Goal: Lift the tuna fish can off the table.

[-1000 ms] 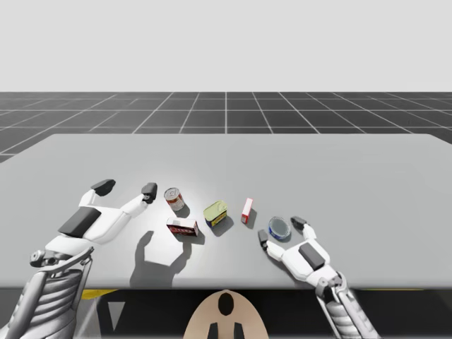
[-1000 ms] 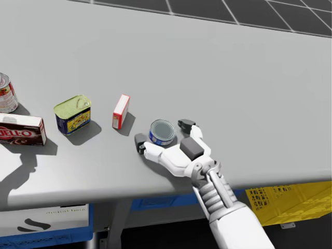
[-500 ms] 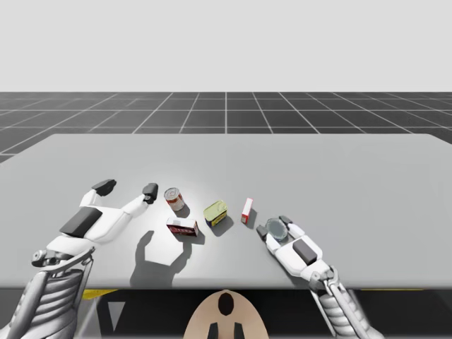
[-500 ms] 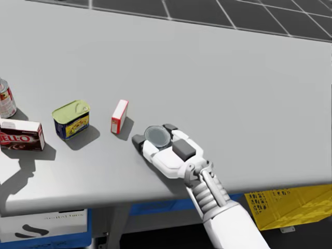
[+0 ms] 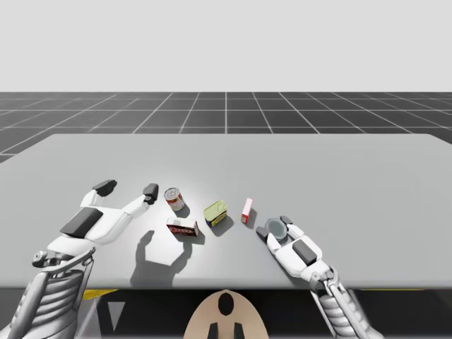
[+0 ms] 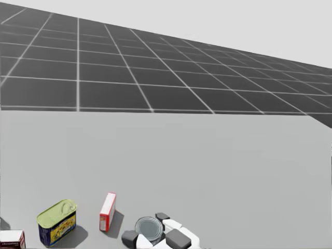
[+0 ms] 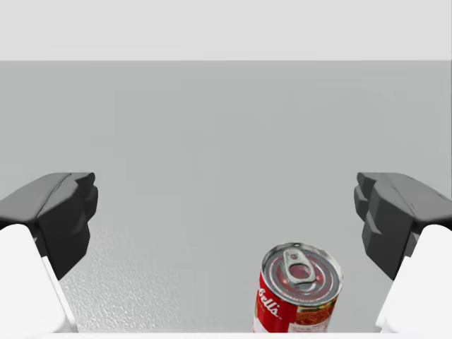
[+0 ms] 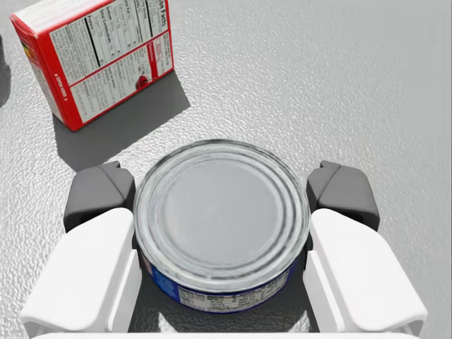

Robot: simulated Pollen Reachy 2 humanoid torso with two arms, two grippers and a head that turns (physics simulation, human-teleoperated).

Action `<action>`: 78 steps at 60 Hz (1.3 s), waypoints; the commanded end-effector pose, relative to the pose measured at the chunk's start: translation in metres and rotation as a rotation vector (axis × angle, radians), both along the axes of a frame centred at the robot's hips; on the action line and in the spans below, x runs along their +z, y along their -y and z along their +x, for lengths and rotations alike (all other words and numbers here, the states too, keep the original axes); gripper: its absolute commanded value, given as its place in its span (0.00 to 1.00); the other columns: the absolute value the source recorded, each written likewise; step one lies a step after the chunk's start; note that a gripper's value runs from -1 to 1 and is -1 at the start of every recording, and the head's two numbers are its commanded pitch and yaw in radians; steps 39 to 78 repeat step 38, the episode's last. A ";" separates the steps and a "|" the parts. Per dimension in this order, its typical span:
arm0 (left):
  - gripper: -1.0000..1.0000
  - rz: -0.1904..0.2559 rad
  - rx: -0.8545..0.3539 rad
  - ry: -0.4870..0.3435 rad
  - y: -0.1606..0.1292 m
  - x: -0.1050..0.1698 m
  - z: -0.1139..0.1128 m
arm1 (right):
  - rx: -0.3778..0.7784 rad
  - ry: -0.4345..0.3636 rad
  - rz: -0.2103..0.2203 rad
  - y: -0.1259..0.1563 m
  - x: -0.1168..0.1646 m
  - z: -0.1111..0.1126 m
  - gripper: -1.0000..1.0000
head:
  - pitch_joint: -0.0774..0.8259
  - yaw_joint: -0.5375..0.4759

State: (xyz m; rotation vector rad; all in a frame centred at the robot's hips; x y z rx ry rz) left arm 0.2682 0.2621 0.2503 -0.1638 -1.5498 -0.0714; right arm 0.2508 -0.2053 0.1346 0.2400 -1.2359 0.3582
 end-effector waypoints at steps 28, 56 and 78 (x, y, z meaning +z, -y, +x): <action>0.00 -0.002 0.003 0.001 0.000 0.001 -0.001 | -0.019 0.336 0.045 0.003 0.149 -0.022 1.00 | 0.41 0.16; 0.00 -0.001 0.004 0.000 0.000 0.001 -0.001 | -0.033 0.504 0.061 0.001 0.210 -0.034 1.00 | 0.40 0.16; 0.00 -0.001 0.004 0.000 0.000 0.001 -0.001 | -0.033 0.504 0.061 0.001 0.210 -0.034 1.00 | 0.40 0.16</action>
